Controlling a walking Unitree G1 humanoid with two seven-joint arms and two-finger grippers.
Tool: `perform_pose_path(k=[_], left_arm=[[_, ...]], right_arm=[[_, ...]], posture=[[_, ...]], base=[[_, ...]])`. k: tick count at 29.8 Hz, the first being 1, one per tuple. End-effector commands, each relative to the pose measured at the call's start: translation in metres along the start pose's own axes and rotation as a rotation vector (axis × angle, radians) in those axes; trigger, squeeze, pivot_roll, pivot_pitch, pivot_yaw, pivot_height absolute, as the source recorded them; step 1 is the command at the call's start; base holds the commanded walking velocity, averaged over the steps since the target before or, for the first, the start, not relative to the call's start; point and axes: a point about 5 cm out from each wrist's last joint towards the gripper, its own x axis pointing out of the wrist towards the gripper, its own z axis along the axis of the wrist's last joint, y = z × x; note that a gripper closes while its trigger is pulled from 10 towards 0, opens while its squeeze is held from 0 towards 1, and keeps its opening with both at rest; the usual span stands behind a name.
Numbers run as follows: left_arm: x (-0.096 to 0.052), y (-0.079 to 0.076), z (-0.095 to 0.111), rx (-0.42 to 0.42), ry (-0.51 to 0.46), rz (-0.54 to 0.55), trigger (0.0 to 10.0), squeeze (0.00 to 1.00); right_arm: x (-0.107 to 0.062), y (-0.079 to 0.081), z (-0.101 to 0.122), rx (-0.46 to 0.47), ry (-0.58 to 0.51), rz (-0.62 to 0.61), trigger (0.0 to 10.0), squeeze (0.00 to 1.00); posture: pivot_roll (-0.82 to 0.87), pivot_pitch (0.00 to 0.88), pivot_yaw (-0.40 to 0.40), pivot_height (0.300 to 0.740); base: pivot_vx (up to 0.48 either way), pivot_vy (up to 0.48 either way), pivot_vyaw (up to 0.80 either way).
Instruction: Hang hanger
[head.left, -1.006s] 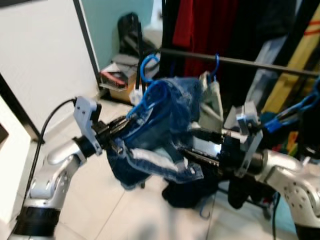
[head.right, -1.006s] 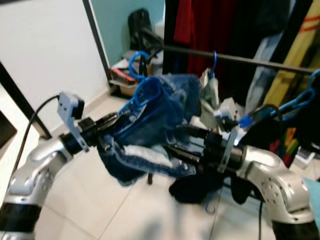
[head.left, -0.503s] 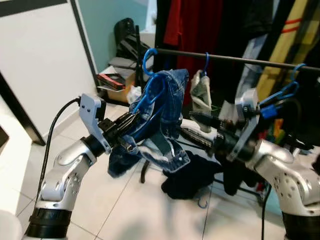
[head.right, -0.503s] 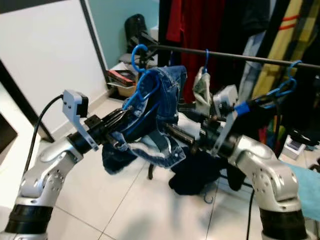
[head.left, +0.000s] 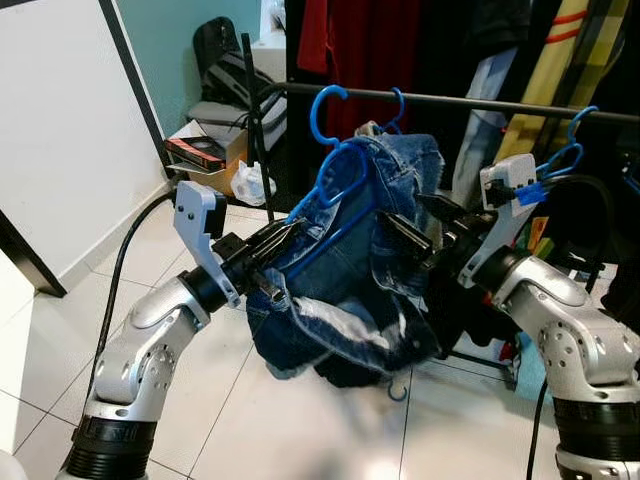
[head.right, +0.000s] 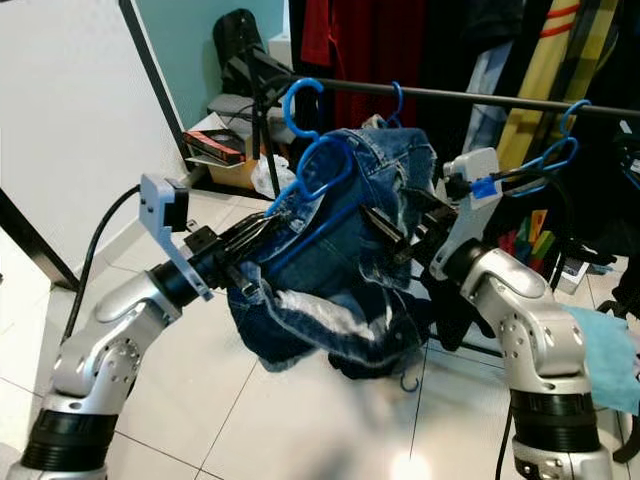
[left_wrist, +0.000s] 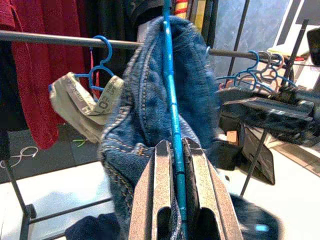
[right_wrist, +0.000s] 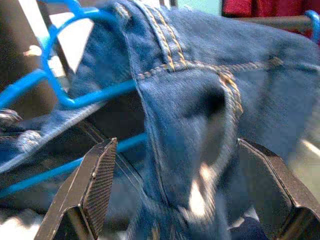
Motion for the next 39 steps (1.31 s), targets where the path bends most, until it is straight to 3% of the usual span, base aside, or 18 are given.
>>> perform_pose_path(k=[1, 4, 5, 17, 19, 26, 29, 37, 38, 39], left_arm=[[0.002, -0.004, 0.015, 0.017, -0.067, -0.024, 10.0, 0.0], [0.003, -0.007, 0.018, 0.012, -0.079, -0.034, 10.0, 0.0], [0.003, -0.008, 0.02, 0.009, -0.089, -0.042, 10.0, 0.0], [0.003, -0.015, 0.031, -0.023, -0.13, -0.097, 10.0, 0.0], [0.003, -0.015, 0.031, -0.024, -0.126, -0.102, 10.0, 0.0], [0.003, -0.015, 0.03, -0.023, -0.121, -0.098, 10.0, 0.0], [0.002, -0.013, 0.027, -0.005, -0.098, -0.091, 10.0, 0.0], [0.001, -0.011, 0.025, 0.003, -0.08, -0.086, 10.0, 0.0], [0.0, -0.011, 0.024, 0.003, -0.076, -0.083, 10.0, 0.0], [0.0, -0.011, 0.024, 0.003, -0.076, -0.083, 10.0, 0.0]], right_arm=[[0.003, 0.0, 0.0, -0.013, 0.003, -0.01, 10.0, 0.0], [0.004, -0.003, -0.003, -0.018, 0.022, -0.043, 10.0, 0.0], [0.004, -0.008, -0.006, -0.027, 0.04, -0.081, 0.4, 0.0], [0.002, -0.015, -0.006, -0.024, 0.029, -0.126, 0.0, 0.0], [0.002, -0.011, 0.001, 0.024, -0.029, -0.087, 0.0, 0.0], [0.001, -0.01, 0.006, 0.063, -0.078, -0.068, 0.0, 0.0], [-0.006, -0.016, 0.02, 0.121, -0.17, -0.053, 0.0, 0.0], [-0.009, -0.016, 0.025, 0.135, -0.197, -0.027, 0.0, 0.0], [-0.011, -0.017, 0.026, 0.142, -0.206, -0.016, 0.0, 0.33], [-0.011, -0.017, 0.026, 0.142, -0.206, -0.016, 0.0, 0.33]], posture=[[-0.16, 0.0, 0.061, 0.74], [-0.16, 0.0, 0.06, 0.74], [-0.16, 0.0, 0.06, 0.74], [-0.15, 0.0, 0.065, 0.74], [-0.16, 0.0, 0.067, 0.74], [-0.16, 0.0, 0.067, 0.74], [-0.16, 0.0, 0.07, 0.74], [-0.16, 0.0, 0.07, 0.74], [-0.16, 0.0, 0.07, 0.74], [-0.16, 0.0, 0.07, 0.74]], base=[[0.0, 0.0, 0.0], [0.0, 0.0, 0.0], [0.0, 0.0, 0.0], [0.0, 0.0, 0.0], [0.0, 0.0, 0.0], [0.0, 0.0, 0.0], [0.0, 0.0, 0.0], [0.0, 0.0, 0.0], [0.0, 0.0, 0.0], [0.0, 0.0, 0.0]])
